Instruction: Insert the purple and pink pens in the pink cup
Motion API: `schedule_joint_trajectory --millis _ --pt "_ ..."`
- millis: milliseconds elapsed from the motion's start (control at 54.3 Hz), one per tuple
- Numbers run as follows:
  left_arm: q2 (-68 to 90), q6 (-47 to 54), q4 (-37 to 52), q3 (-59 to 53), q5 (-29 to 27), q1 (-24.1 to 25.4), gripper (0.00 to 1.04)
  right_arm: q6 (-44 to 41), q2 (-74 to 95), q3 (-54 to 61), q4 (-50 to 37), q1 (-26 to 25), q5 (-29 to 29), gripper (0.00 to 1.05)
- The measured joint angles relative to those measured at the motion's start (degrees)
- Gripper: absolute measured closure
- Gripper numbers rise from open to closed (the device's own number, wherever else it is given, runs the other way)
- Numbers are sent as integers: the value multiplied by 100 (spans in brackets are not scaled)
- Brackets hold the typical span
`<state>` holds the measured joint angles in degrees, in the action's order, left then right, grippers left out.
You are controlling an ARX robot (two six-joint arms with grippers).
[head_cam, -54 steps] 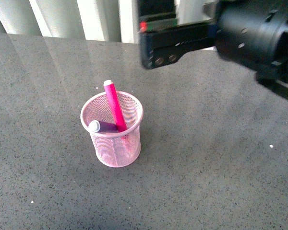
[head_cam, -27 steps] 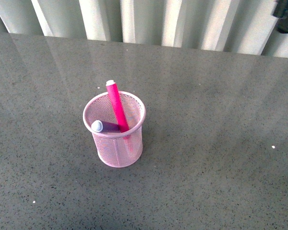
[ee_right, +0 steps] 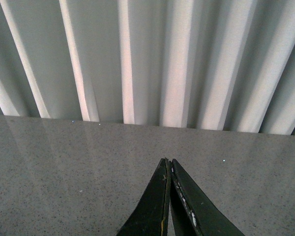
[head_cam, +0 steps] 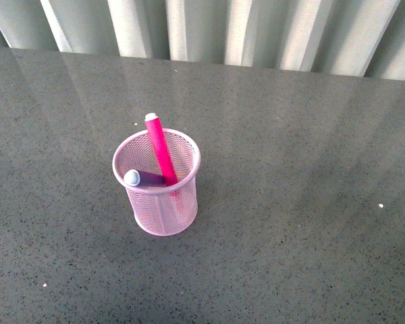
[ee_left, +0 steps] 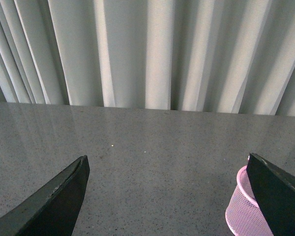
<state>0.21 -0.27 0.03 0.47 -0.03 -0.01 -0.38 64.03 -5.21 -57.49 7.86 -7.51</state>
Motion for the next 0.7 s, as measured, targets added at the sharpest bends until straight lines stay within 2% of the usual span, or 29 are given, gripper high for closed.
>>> schedule_joint_trajectory --millis 239,332,424,700 --pt "0 0 0 0 0 0 7 0 -1137 278 817 -258 258 101" --pt "0 0 0 0 0 0 7 2 -1576 348 1185 -614 713 101" --pt "0 0 0 2 -2 0 7 4 -1943 363 1491 -756 715 101" --pt "0 0 0 0 0 0 7 4 -3032 385 2448 -772 745 101"
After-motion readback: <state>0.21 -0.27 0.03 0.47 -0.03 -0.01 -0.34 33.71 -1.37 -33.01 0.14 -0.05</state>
